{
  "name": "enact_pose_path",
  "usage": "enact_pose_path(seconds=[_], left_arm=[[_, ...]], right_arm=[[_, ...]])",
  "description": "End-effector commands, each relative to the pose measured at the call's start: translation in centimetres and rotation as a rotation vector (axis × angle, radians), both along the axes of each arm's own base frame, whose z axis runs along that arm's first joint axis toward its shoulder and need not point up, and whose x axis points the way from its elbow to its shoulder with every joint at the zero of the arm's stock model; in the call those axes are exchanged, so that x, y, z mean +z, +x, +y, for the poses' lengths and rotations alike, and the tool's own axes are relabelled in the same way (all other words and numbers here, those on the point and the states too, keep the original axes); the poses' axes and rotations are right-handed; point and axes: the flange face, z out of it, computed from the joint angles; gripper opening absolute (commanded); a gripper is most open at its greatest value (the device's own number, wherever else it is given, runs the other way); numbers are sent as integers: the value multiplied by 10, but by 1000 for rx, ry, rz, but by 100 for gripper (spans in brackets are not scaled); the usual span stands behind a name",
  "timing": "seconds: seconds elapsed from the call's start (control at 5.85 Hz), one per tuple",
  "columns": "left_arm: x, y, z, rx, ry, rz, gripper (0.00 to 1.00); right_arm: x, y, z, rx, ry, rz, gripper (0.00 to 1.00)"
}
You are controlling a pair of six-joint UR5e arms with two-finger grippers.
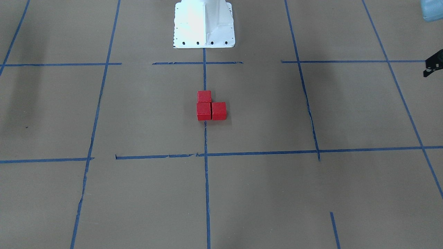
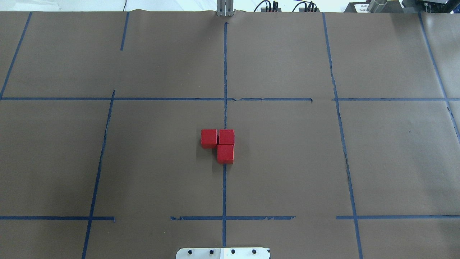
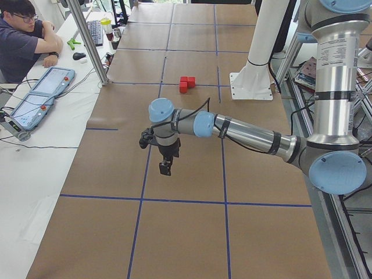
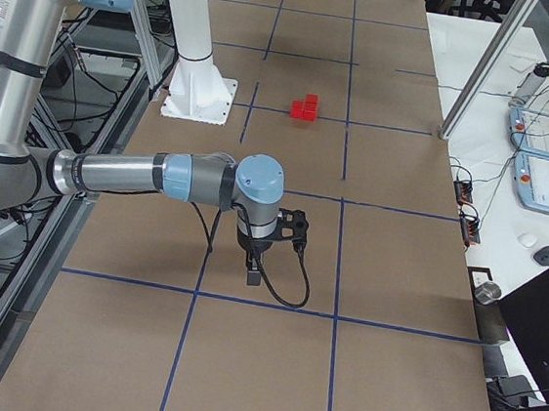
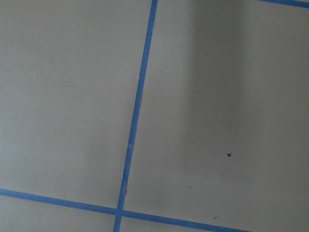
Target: Form red blocks into L shape at center
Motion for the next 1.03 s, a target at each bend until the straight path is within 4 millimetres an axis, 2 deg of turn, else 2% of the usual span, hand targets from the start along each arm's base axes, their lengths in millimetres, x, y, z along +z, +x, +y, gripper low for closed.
enact_pose_path(seconds=[0.0, 0.68, 0.85], left_arm=[[65, -63, 40, -81, -78, 61, 100], [66, -63, 43, -77, -57, 59, 100], [60, -64, 41, -76, -46, 41, 100]], right_arm=[[-1, 0, 0, 0, 2, 0, 100], [1, 0, 0, -1, -1, 1, 100], [1, 0, 1, -1, -2, 1, 100]])
